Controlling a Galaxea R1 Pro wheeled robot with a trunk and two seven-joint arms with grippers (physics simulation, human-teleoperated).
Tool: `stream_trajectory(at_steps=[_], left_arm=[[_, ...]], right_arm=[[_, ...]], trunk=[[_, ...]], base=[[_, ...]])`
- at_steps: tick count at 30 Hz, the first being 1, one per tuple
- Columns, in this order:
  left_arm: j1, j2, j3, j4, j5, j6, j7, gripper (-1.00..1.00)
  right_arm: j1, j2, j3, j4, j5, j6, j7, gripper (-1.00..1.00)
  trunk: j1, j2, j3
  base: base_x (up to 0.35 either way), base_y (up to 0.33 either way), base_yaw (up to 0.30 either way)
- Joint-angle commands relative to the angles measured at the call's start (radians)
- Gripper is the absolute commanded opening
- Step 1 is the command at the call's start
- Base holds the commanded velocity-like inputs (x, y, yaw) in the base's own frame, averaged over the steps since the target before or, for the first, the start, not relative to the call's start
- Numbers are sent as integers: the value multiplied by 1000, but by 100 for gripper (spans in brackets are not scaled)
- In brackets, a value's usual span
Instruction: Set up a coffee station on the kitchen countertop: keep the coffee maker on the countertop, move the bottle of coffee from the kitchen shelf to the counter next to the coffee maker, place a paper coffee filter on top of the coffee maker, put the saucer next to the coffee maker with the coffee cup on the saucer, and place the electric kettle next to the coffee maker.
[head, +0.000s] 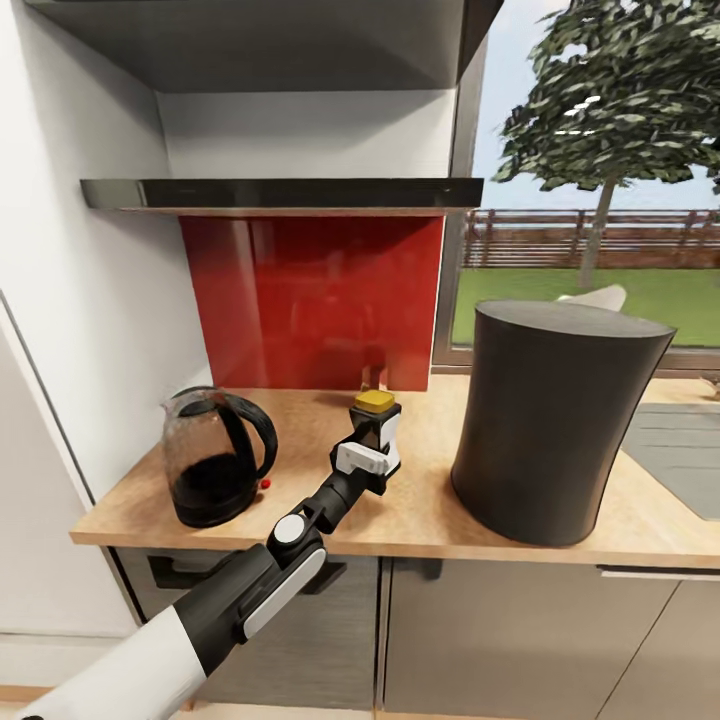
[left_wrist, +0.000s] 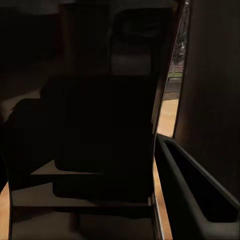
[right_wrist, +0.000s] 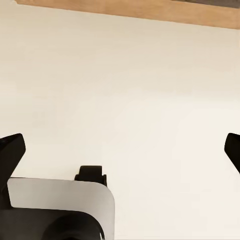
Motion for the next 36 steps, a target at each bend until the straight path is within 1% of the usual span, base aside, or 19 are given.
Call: stream_trajectory(at_steps=[1,6,14,19,24,26,30,36], left_arm=[[-2,1,-5,0,7,-5,7,-100],[-2,1,-5,0,7,-5,7,-100],[-2,1,-5,0,7,-5,7,-100],[-2,1,-5,0,7,-5,7,-100],[-2,1,-5,0,7,-5,7,-100],[-2,-2,-7,5,6,-5,7,-100],[-2,-35,-6,39,5,-5,7,-100],[-2,-40,-4,46,5,-5,6,-100]], right_arm=[[-1,0,2,1,1,-3,0,100],[-1,0,2,1,1,-3,0,100],[-1,0,2,1,1,-3,0,100],[-1,0,2,1,1,-3,0,100],[-1,0,2,1,1,-3,0,100],[-1,0,2,1,1,-3,0,100],[-1,0,2,1,1,-3,0,100],[-1,0,2,1,1,-3,0,100]], trunk=[[0,-1,-1],[0,-1,-1],[0,-1,-1],[0,-1,-1],[0,-1,-1],[0,-1,-1],[0,-1,-1],[0,-1,-1]], base=[[180,-34,0],[103,-18,-44],[11,-2,-182],[4,-2,-40],[136,-76,-6],[54,-20,-1],[14,-5,0],[108,0,0]])
